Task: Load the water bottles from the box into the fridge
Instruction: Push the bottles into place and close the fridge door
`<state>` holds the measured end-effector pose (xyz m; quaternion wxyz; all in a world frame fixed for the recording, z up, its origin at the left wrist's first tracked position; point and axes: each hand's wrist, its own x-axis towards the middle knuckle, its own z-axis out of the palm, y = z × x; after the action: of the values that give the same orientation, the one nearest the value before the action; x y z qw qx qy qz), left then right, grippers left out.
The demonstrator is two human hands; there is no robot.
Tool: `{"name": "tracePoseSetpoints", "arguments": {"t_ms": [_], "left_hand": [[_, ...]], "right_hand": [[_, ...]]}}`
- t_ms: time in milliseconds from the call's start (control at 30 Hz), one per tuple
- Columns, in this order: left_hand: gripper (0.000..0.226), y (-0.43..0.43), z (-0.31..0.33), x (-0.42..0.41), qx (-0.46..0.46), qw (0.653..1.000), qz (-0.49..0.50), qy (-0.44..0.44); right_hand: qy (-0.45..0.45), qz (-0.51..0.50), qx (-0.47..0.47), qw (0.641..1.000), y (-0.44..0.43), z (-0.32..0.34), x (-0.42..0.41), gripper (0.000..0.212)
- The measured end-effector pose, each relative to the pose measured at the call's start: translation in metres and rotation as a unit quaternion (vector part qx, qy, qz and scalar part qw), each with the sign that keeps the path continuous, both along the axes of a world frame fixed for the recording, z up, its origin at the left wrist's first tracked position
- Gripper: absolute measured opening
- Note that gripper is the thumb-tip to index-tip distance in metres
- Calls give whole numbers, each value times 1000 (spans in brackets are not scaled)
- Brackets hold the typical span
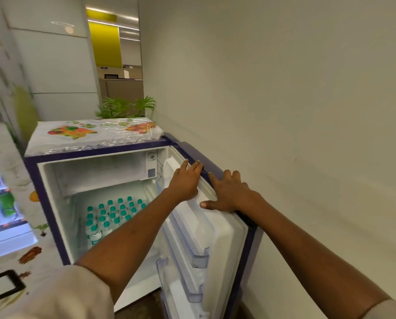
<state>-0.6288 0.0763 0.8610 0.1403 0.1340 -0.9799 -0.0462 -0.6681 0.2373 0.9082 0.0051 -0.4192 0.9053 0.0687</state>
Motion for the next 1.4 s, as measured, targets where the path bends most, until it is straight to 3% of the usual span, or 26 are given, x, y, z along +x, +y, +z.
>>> {"name": "tracePoseSetpoints", "arguments": {"t_ms": [133, 367, 500, 667, 767, 867, 1000, 1167, 1400], "left_hand": [[57, -15, -2, 39, 61, 997, -11, 50], [44, -24, -3, 116, 148, 981, -66, 109], [52, -26, 10, 152, 173, 980, -46, 91], [39, -33, 36, 188, 184, 981, 6, 55], [40, -51, 47, 201, 191, 981, 29, -3], [55, -77, 52, 208, 163, 981, 77, -79], [57, -97, 49, 215, 43, 976, 155, -149], [74, -125, 35, 227, -54, 958, 250, -127], [88, -158, -3, 230, -159, 934, 316, -44]], "right_hand": [[-33, -4, -36, 999, -18, 0, 43, 96], [-82, 14, -119, 989, -48, 1, 96, 64], [-85, 45, -160, 982, -62, -3, 117, 52], [-66, 96, -207, 971, -84, -13, 132, 43], [-17, 141, -210, 967, -99, -24, 136, 61], [7, 191, -235, 953, -117, -33, 139, 83], [7, 258, -273, 927, -147, -48, 136, 71], [40, 324, -217, 920, -191, -65, 114, 78], [64, 316, -193, 927, -262, -76, 92, 94]]}}
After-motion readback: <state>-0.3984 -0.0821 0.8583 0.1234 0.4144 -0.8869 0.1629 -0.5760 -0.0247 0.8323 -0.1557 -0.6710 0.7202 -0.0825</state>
